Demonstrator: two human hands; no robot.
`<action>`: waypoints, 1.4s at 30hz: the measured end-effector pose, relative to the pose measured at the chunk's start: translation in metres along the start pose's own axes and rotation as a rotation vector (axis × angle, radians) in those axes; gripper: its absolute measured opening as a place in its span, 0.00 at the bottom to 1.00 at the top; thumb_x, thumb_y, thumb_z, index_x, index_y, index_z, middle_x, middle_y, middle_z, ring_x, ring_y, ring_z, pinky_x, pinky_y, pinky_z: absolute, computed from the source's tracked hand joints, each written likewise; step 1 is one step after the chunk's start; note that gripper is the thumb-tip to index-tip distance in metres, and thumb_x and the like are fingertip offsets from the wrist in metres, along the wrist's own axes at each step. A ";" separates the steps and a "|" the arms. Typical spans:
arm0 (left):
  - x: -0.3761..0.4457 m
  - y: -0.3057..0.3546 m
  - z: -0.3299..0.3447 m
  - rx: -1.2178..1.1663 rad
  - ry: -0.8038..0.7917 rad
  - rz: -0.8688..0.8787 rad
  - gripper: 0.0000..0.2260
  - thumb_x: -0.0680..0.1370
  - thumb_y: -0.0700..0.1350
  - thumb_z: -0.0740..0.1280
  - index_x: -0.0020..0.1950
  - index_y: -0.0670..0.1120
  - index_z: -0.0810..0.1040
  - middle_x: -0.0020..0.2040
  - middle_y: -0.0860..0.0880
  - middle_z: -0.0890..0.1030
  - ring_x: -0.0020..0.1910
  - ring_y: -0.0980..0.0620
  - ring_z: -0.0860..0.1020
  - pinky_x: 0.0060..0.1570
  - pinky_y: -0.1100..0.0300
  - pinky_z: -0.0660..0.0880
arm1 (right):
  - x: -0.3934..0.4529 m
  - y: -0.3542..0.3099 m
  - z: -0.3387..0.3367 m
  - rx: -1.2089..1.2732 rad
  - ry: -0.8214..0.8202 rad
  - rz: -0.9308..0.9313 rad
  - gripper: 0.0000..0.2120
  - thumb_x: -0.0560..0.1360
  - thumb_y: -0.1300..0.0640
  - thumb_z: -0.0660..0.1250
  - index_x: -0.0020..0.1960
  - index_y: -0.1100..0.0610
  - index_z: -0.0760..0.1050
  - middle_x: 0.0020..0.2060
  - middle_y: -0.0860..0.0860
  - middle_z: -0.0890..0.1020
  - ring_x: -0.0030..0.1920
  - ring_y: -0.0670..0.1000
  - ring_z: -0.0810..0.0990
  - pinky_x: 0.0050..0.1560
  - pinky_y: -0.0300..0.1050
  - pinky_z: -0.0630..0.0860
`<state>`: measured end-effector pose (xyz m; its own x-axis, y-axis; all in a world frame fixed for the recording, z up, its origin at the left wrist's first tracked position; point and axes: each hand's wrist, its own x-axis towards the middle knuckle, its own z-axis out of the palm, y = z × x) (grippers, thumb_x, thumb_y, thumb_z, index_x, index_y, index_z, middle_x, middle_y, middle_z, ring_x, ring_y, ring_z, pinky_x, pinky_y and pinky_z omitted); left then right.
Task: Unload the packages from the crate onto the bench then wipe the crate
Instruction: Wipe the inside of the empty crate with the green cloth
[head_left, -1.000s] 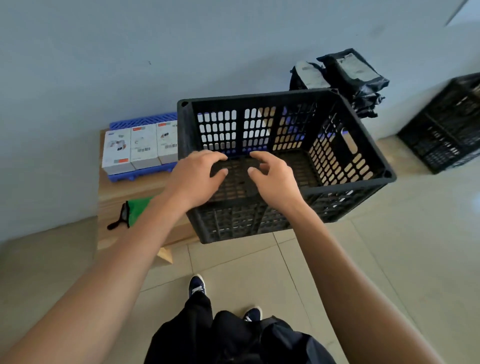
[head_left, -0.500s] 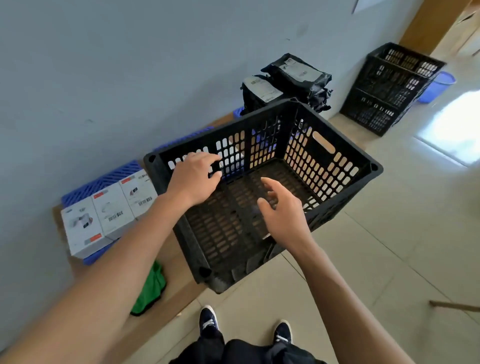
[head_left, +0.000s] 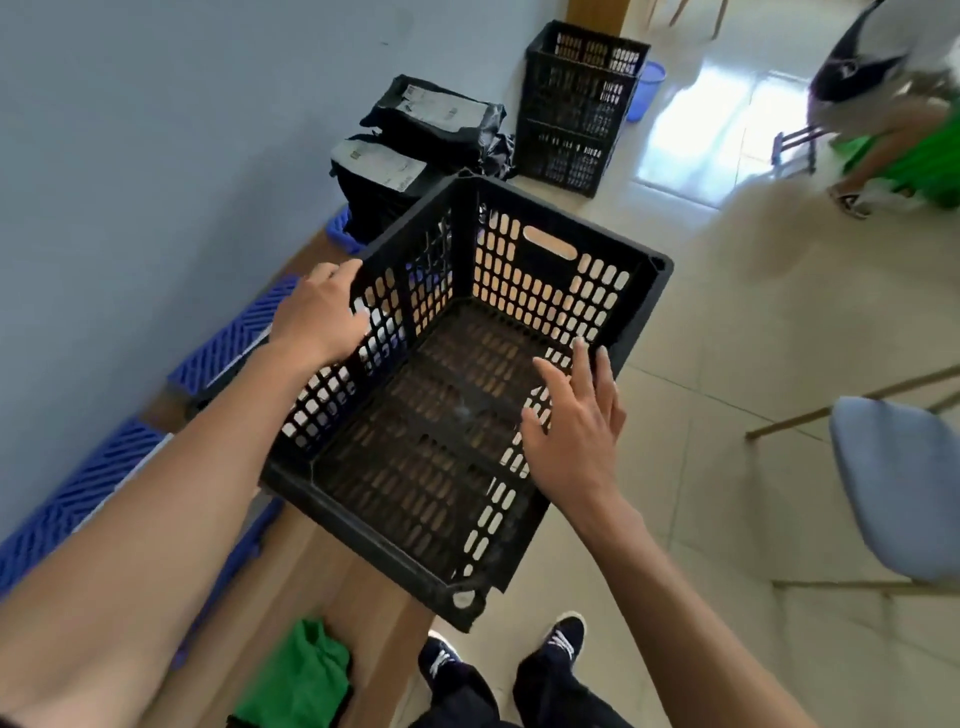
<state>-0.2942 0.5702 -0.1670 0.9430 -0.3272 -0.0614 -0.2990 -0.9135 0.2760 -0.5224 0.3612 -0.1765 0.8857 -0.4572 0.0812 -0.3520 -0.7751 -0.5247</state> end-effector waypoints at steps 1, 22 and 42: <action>0.004 0.000 0.001 -0.002 -0.015 0.003 0.29 0.80 0.46 0.64 0.81 0.50 0.61 0.74 0.42 0.69 0.68 0.38 0.72 0.61 0.41 0.75 | -0.002 0.000 0.001 0.039 0.010 0.051 0.30 0.78 0.58 0.69 0.78 0.48 0.64 0.83 0.52 0.48 0.82 0.53 0.39 0.80 0.56 0.46; 0.017 0.024 -0.006 -0.194 0.061 -0.021 0.14 0.77 0.42 0.67 0.63 0.50 0.78 0.50 0.45 0.82 0.47 0.41 0.79 0.52 0.45 0.77 | -0.024 0.042 -0.020 0.759 0.156 0.436 0.42 0.77 0.71 0.65 0.83 0.50 0.50 0.51 0.43 0.80 0.49 0.35 0.82 0.42 0.30 0.80; -0.015 0.299 0.028 -0.189 0.144 0.159 0.14 0.79 0.41 0.67 0.64 0.46 0.78 0.56 0.39 0.83 0.57 0.34 0.80 0.58 0.43 0.77 | -0.006 0.260 -0.171 0.682 0.368 0.422 0.37 0.78 0.71 0.64 0.82 0.54 0.55 0.55 0.47 0.81 0.50 0.42 0.84 0.46 0.38 0.83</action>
<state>-0.4024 0.2948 -0.1107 0.9016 -0.4125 0.1303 -0.4249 -0.7880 0.4456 -0.6711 0.0877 -0.1690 0.5274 -0.8492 -0.0273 -0.2657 -0.1343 -0.9547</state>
